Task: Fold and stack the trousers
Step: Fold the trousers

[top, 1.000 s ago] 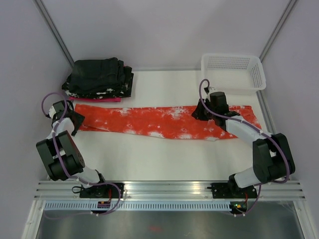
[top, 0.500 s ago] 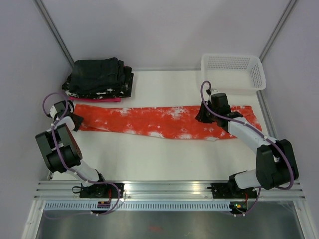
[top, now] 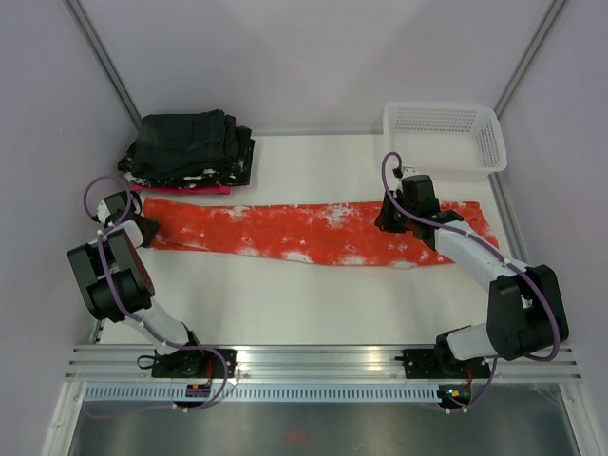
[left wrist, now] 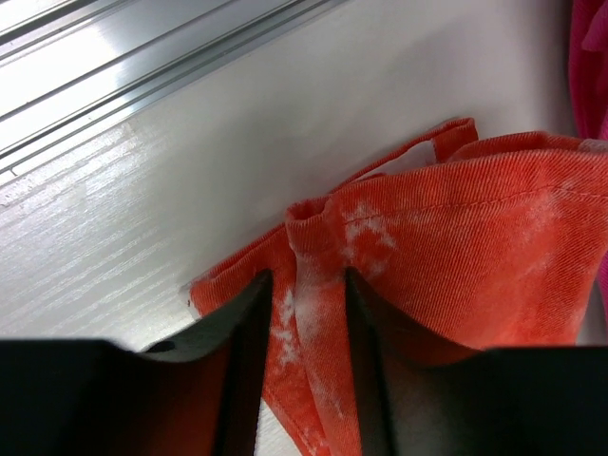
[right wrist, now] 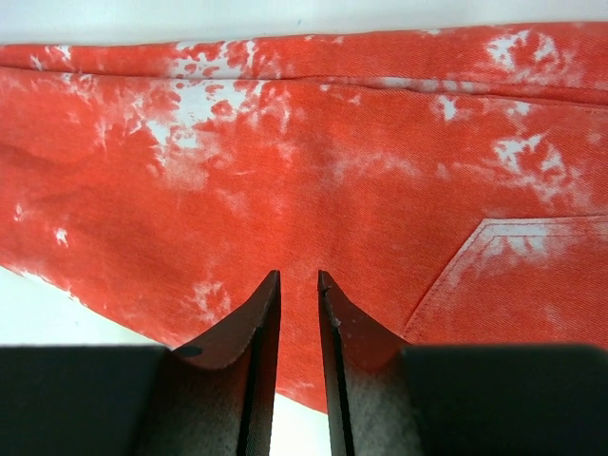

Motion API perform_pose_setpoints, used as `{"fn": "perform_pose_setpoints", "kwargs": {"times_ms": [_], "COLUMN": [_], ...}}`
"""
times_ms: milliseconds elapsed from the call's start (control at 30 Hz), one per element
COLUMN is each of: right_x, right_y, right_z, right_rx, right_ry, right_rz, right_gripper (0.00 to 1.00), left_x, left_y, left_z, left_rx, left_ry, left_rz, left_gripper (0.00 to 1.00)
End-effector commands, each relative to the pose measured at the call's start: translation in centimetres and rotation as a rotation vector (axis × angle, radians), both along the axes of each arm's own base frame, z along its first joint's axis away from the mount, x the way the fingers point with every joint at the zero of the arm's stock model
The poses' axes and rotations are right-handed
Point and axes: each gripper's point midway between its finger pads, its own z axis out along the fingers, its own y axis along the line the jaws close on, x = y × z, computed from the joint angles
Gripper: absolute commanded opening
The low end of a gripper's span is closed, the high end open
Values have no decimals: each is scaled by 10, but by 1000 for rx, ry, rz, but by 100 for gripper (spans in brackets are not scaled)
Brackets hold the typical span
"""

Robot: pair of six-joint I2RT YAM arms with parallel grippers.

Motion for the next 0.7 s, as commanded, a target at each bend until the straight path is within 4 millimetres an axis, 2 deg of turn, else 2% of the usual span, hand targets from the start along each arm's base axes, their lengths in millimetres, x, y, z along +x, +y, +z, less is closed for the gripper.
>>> {"fn": "perform_pose_setpoints", "kwargs": {"times_ms": [0,67,100,200,267,333,367,433,467,600,667], "right_x": [9,10,10,10,10,11,10,11,11,8,6], "right_y": [-1,-1,-1,-1,-1,-1,-2,-1,-1,0,-1], "right_z": [9,8,8,8,9,9,8,8,6,1,-1], "right_rx": [-24,-23,-23,-23,-26,-28,-30,-30,-28,-30,-31], "right_ry": [-32,-32,-32,-31,-35,-36,-35,-37,-33,-23,-17], "right_rz": [-5,-6,-6,-6,-4,-2,-1,4,4,11,11], "right_gripper": [28,29,29,29,29,29,29,29,29,28,28], "left_x": [19,19,20,16,14,3,2,-8,-12,-21,-30], "left_y": [11,10,10,12,17,18,21,22,21,17,17], "left_z": [15,16,17,25,40,44,56,63,72,77,72], "left_rx": [38,34,33,50,81,87,106,123,145,170,171], "left_ry": [-62,-64,-66,-66,-66,-7,-11,20,12,22,63], "left_rz": [-8,-13,-13,0,13,25,27,36,29,-4,1], "left_gripper": [34,18,2,2,2,2,2,2,2,2,2]}}
